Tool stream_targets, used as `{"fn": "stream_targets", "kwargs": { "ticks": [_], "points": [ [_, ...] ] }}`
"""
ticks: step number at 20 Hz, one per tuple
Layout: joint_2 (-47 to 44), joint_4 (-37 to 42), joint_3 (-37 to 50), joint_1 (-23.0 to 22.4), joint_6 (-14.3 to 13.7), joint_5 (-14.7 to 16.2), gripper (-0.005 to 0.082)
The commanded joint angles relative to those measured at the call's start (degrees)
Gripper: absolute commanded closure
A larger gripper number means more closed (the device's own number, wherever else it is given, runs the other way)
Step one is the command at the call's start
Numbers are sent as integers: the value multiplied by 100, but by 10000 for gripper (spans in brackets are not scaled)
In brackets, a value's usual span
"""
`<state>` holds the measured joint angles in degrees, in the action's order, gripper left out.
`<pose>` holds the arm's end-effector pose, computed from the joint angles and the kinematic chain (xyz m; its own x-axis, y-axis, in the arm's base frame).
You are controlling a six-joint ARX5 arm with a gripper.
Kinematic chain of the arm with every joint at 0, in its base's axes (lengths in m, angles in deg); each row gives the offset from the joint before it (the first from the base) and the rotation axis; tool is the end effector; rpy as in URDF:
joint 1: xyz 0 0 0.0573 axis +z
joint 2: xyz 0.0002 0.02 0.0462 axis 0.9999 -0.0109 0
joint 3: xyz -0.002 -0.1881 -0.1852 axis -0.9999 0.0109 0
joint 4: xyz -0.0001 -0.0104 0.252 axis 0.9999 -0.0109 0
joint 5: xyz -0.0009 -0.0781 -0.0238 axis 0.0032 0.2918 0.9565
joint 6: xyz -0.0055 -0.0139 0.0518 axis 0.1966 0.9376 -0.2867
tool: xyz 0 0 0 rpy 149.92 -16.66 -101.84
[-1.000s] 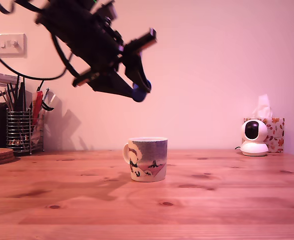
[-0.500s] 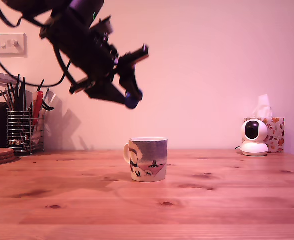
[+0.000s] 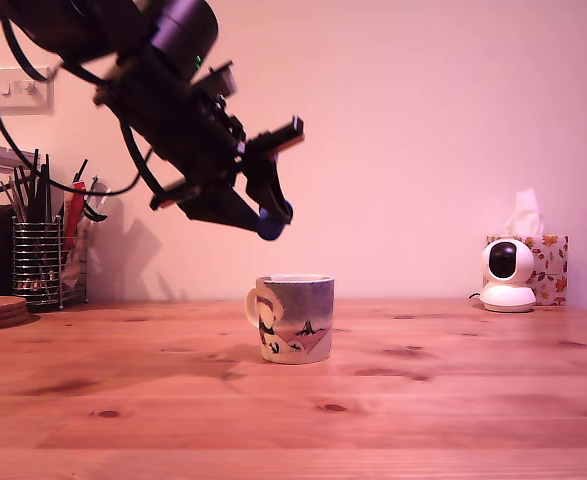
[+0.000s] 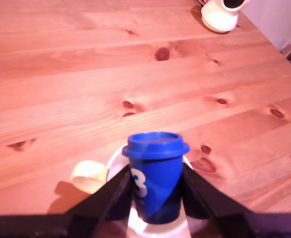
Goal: Pick up the coffee capsules on the table and drop them inside the coffee cup
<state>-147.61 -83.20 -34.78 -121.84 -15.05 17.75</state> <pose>0.3330 -0.2161 0.2200 0.6368 -0.5498 -0.5405 0.4437 0.8347 -0.3262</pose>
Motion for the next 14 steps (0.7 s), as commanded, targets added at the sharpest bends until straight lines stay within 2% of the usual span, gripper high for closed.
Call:
{"fn": "stream_targets", "kwargs": {
  "ticks": [1,6,14],
  "points": [
    [-177,7,-173,-24,-81,24,621],
    [-385,-205,-437,-28,-219,24,621],
    [-387,-313,-439,0,-227,7,621]
  ]
}}
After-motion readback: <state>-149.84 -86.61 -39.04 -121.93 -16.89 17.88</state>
